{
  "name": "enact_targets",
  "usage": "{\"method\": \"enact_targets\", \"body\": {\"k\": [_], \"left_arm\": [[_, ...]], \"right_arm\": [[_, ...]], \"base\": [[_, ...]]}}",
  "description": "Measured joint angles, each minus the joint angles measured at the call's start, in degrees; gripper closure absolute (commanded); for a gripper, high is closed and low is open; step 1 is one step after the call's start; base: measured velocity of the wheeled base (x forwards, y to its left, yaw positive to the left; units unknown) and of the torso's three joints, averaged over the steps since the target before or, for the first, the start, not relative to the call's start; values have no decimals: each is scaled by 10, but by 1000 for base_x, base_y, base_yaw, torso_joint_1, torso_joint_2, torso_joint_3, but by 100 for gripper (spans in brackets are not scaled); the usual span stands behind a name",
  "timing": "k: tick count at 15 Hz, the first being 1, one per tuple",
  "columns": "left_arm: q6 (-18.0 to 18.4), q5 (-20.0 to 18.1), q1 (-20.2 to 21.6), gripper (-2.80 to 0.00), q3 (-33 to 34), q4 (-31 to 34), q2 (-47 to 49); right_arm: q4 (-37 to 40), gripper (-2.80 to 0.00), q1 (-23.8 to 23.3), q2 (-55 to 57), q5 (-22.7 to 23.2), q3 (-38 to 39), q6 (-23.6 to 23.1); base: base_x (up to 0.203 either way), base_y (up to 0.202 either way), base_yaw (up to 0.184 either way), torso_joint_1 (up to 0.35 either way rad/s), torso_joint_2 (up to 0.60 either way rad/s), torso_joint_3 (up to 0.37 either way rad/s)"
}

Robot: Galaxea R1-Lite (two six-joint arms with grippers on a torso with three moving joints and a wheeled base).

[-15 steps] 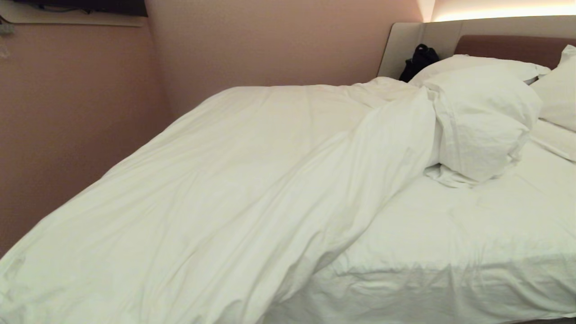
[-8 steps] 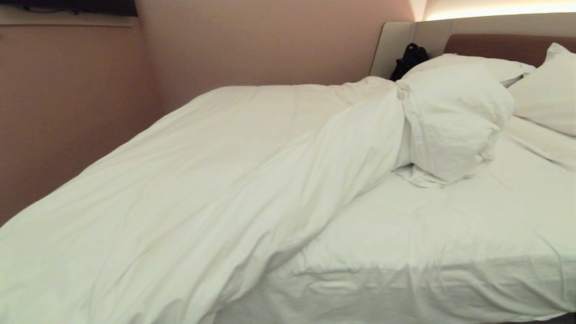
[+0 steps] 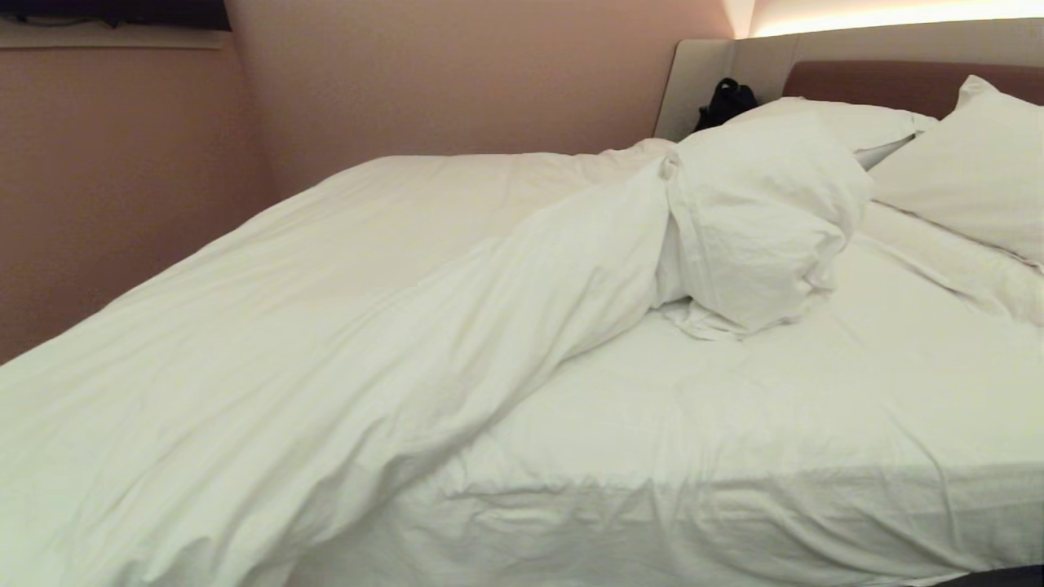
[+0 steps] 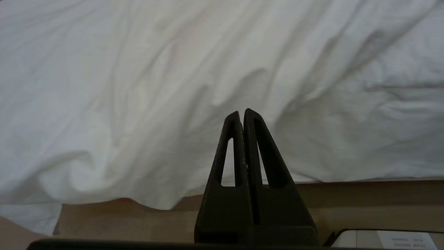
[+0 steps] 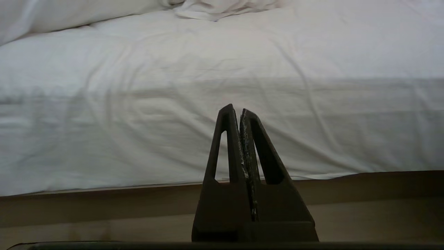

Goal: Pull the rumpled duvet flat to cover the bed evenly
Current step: Hold the folded corner of the quilt

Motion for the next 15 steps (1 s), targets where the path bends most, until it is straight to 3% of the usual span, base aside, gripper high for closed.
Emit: {"method": "enact_targets", "body": {"k": [15], "left_arm": [[0,2,0,0,0,0,0]], "right_arm": [[0,0,0,0,0,0,0]], "base": [[0,-193,0,2,3,2]]}}
